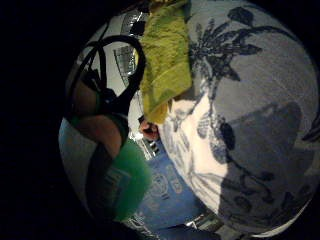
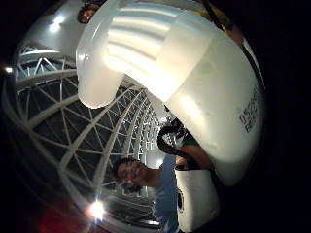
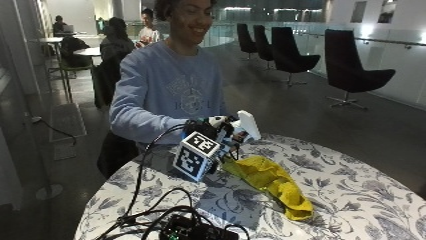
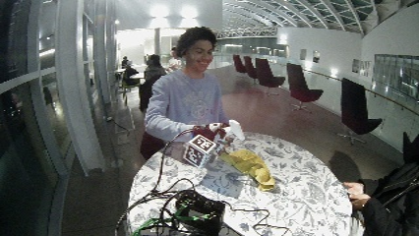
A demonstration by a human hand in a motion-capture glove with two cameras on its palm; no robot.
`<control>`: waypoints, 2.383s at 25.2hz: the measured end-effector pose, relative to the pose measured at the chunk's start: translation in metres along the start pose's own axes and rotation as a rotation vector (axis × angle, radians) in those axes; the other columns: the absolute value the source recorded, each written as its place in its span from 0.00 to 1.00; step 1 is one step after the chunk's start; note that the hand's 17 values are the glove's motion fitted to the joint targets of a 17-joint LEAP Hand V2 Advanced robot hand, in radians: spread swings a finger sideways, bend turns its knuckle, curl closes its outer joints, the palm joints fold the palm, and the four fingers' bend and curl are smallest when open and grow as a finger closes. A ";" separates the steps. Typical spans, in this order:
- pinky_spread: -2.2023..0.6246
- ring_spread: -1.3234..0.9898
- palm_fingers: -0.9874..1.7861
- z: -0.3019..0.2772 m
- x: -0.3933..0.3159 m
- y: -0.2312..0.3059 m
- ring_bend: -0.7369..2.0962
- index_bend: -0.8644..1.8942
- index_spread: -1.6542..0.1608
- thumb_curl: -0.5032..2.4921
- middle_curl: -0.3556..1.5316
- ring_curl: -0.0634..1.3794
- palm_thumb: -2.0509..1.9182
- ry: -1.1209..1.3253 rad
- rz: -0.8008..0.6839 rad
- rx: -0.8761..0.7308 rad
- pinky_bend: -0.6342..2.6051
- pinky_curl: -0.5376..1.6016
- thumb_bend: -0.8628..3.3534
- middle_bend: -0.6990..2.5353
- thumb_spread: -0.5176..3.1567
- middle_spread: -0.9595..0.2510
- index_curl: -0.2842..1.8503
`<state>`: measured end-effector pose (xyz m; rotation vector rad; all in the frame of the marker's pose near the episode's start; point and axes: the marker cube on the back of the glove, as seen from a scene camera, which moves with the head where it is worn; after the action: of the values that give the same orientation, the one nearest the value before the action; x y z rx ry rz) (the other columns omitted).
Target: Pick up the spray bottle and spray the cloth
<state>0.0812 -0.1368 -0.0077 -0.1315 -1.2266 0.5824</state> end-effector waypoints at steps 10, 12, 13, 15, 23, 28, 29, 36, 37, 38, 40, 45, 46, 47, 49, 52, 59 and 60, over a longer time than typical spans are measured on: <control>0.81 0.57 0.74 0.011 0.001 -0.005 0.47 0.35 0.79 0.37 0.45 0.33 0.74 -0.013 0.026 -0.046 0.32 0.44 0.20 0.30 0.36 0.75 0.25; 0.81 0.57 0.74 0.013 0.001 -0.006 0.47 0.35 0.79 0.37 0.45 0.33 0.74 -0.019 0.035 -0.057 0.32 0.44 0.20 0.30 0.36 0.75 0.25; 0.81 0.57 0.75 0.014 0.001 -0.006 0.47 0.35 0.79 0.37 0.45 0.33 0.74 -0.021 0.040 -0.064 0.32 0.44 0.20 0.30 0.36 0.76 0.25; 0.81 0.58 0.75 0.016 0.002 -0.006 0.47 0.35 0.79 0.37 0.45 0.33 0.74 -0.021 0.048 -0.074 0.32 0.44 0.20 0.30 0.36 0.76 0.25; 0.81 0.58 0.75 0.018 0.002 -0.010 0.47 0.35 0.79 0.37 0.45 0.33 0.73 -0.022 0.052 -0.068 0.32 0.44 0.20 0.30 0.37 0.76 0.25; 0.81 0.58 0.75 0.026 0.000 -0.013 0.46 0.35 0.79 0.37 0.45 0.33 0.73 -0.013 -0.030 -0.048 0.32 0.44 0.20 0.30 0.38 0.76 0.25; 0.81 0.58 0.75 0.030 -0.002 -0.014 0.46 0.35 0.79 0.37 0.45 0.33 0.73 -0.014 -0.067 -0.047 0.32 0.44 0.20 0.30 0.38 0.76 0.25; 0.81 0.58 0.74 0.083 -0.029 -0.041 0.47 0.35 0.78 0.37 0.45 0.33 0.73 -0.001 -0.459 -0.117 0.30 0.43 0.20 0.30 0.38 0.75 0.25; 0.81 0.58 0.74 0.094 -0.032 -0.046 0.47 0.35 0.78 0.37 0.45 0.33 0.73 0.019 -0.514 -0.135 0.30 0.43 0.20 0.30 0.38 0.75 0.25; 0.81 0.58 0.74 0.105 -0.036 -0.052 0.47 0.36 0.78 0.37 0.45 0.33 0.73 0.041 -0.562 -0.150 0.30 0.43 0.20 0.30 0.38 0.75 0.25; 0.81 0.58 0.73 0.125 -0.046 -0.066 0.46 0.36 0.77 0.37 0.45 0.33 0.73 0.076 -0.638 -0.164 0.29 0.43 0.20 0.30 0.38 0.74 0.26; 0.81 0.58 0.73 0.175 -0.050 -0.114 0.45 0.37 0.76 0.37 0.44 0.33 0.73 0.143 -0.716 -0.153 0.27 0.43 0.20 0.29 0.38 0.73 0.26; 0.81 0.57 0.73 0.185 -0.048 -0.123 0.45 0.37 0.76 0.37 0.44 0.33 0.73 0.158 -0.720 -0.161 0.27 0.42 0.20 0.29 0.38 0.73 0.27; 0.81 0.57 0.73 0.194 -0.045 -0.131 0.45 0.37 0.76 0.37 0.44 0.33 0.73 0.169 -0.722 -0.172 0.27 0.43 0.20 0.29 0.38 0.73 0.27; 0.81 0.57 0.73 0.207 -0.042 -0.141 0.45 0.37 0.76 0.37 0.44 0.33 0.73 0.174 -0.730 -0.192 0.26 0.42 0.20 0.29 0.38 0.73 0.27; 0.81 0.57 0.73 0.220 -0.038 -0.153 0.44 0.37 0.76 0.37 0.44 0.32 0.73 0.182 -0.750 -0.186 0.26 0.42 0.20 0.28 0.38 0.73 0.27; 0.82 0.56 0.73 0.223 -0.030 -0.162 0.43 0.37 0.75 0.36 0.44 0.32 0.74 0.156 -0.753 -0.162 0.25 0.41 0.20 0.28 0.39 0.72 0.28; 0.83 0.56 0.72 0.222 -0.031 -0.162 0.43 0.37 0.75 0.36 0.43 0.32 0.74 0.150 -0.753 -0.159 0.24 0.41 0.20 0.28 0.39 0.72 0.29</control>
<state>-0.0712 -0.3353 0.1085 0.1515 -1.0734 -0.1782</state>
